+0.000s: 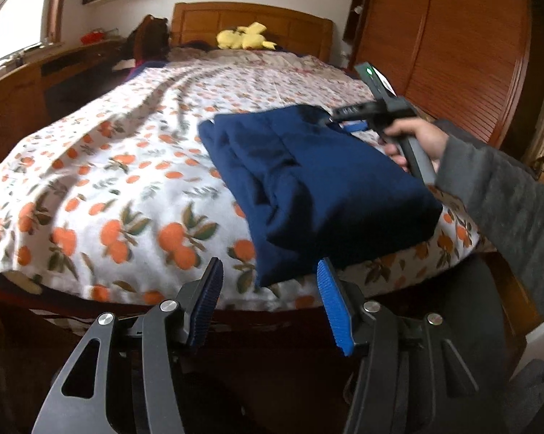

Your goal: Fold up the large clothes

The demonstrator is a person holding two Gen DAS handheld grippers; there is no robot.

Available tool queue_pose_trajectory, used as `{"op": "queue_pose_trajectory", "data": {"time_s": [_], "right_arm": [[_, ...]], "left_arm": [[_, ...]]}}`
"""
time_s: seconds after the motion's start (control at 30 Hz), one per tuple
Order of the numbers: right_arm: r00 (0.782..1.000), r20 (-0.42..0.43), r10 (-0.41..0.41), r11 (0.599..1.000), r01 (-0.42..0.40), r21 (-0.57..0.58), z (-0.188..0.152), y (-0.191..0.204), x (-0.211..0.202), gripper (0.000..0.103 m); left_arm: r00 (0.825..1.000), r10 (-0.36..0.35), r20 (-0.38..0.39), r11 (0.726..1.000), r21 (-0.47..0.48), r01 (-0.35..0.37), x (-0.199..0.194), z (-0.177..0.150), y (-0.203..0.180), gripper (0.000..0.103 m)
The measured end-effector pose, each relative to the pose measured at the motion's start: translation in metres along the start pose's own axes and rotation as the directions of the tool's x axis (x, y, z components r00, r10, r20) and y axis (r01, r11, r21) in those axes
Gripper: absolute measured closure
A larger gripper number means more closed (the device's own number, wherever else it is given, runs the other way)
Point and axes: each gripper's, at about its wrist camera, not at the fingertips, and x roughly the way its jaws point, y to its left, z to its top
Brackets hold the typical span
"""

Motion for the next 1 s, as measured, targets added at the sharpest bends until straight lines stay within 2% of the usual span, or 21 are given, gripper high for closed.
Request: {"op": "queue_pose_trajectory", "data": {"time_s": [0.1,0.3,0.53,0.6,0.63,0.7,0.73,0.77,0.9,1.0], "right_arm": [[0.999,-0.024,0.036,0.999,-0.035,0.038,0.005,-0.006,0.007,0.026],[0.993,-0.062,0.099,0.994,-0.096,0.055,0.014,-0.009,0.016,0.029],[0.981,-0.074,0.18,0.98,-0.172,0.105,0.015,-0.019,0.025,0.031],[0.971,-0.089,0.22,0.972,-0.211,0.1,0.014,-0.015,0.027,0.047],[0.969,-0.092,0.229,0.97,-0.219,0.102,0.014,-0.014,0.027,0.051],[0.966,-0.092,0.242,0.968,-0.235,0.086,0.015,-0.01,0.024,0.069],[0.964,-0.089,0.25,0.967,-0.243,0.079,0.015,-0.009,0.022,0.082],[0.965,-0.079,0.249,0.967,-0.244,0.067,0.015,-0.007,0.017,0.088],[0.978,-0.001,0.21,0.978,-0.21,0.009,0.019,0.005,-0.009,0.093],[0.978,0.067,0.199,0.98,-0.198,-0.025,0.023,0.017,-0.033,0.094]], "left_arm": [[1.0,-0.014,-0.008,1.0,-0.011,0.013,0.016,0.002,0.0,0.047],[0.995,-0.079,-0.064,0.995,-0.064,0.075,0.048,0.001,0.011,0.07],[0.992,-0.106,-0.074,0.993,-0.067,0.101,0.053,0.004,0.009,0.079],[0.991,-0.109,-0.073,0.992,-0.065,0.104,0.052,0.006,0.008,0.086],[0.991,-0.11,-0.071,0.992,-0.064,0.106,0.051,0.007,0.007,0.089],[0.994,-0.095,-0.055,0.994,-0.051,0.093,0.047,0.011,0.005,0.093],[0.994,-0.095,-0.047,0.994,-0.05,0.093,0.045,0.012,0.005,0.094],[0.995,-0.095,-0.033,0.994,-0.052,0.093,0.042,0.015,0.005,0.095],[0.995,-0.095,0.012,0.994,-0.048,0.095,0.031,0.025,0.005,0.097],[0.994,-0.091,0.054,0.995,-0.037,0.094,0.019,0.036,0.004,0.098]]}}
